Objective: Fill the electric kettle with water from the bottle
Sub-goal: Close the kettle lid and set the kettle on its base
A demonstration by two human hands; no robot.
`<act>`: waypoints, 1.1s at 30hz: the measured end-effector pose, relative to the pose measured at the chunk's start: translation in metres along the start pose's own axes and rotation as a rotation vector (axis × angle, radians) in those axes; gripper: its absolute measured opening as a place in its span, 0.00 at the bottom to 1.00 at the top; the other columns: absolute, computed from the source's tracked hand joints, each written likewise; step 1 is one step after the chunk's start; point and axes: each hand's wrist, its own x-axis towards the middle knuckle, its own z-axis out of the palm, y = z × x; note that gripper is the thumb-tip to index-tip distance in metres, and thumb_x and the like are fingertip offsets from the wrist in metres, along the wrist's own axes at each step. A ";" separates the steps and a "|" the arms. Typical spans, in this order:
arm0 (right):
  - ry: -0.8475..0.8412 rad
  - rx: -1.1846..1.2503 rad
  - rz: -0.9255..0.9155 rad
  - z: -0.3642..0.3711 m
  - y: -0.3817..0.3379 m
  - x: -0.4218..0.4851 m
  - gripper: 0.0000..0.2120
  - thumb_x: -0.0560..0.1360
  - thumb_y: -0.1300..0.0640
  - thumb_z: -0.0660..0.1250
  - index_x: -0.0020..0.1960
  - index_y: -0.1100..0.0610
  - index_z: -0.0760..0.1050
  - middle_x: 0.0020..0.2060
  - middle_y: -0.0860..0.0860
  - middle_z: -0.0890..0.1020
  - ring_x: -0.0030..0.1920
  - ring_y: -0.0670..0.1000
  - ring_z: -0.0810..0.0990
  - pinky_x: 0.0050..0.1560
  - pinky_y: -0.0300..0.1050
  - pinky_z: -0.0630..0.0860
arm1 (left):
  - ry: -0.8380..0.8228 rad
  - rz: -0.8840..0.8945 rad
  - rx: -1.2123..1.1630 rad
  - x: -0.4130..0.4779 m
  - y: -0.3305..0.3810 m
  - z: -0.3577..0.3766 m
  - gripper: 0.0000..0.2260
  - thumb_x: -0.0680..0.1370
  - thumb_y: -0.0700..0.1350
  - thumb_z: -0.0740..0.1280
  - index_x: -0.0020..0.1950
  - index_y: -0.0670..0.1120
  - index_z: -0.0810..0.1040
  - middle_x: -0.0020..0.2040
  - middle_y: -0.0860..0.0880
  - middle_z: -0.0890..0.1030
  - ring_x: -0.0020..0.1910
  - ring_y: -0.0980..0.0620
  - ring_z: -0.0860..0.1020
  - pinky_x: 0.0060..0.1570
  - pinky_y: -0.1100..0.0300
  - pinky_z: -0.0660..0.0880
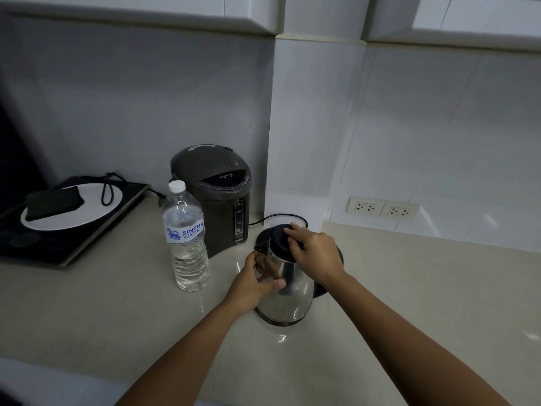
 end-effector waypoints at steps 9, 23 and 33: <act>-0.015 -0.285 -0.121 0.020 0.002 0.000 0.15 0.79 0.57 0.62 0.64 0.56 0.79 0.69 0.55 0.76 0.64 0.60 0.79 0.45 0.55 0.81 | 0.012 0.003 0.002 0.002 -0.005 0.001 0.30 0.67 0.48 0.78 0.64 0.54 0.67 0.54 0.56 0.76 0.52 0.65 0.73 0.44 0.70 0.69; -0.047 -0.151 -0.044 0.029 0.009 -0.014 0.28 0.81 0.41 0.55 0.77 0.51 0.62 0.77 0.50 0.65 0.78 0.53 0.59 0.75 0.49 0.58 | 0.001 0.000 0.004 0.001 -0.004 -0.001 0.36 0.66 0.52 0.78 0.69 0.52 0.65 0.56 0.57 0.76 0.58 0.56 0.74 0.47 0.67 0.70; 0.082 0.365 0.428 0.022 0.074 -0.046 0.32 0.77 0.37 0.62 0.78 0.43 0.57 0.78 0.48 0.61 0.77 0.54 0.56 0.74 0.56 0.58 | -0.047 -0.002 -0.050 0.002 -0.007 -0.002 0.32 0.66 0.50 0.79 0.65 0.54 0.66 0.54 0.54 0.75 0.58 0.57 0.75 0.54 0.66 0.70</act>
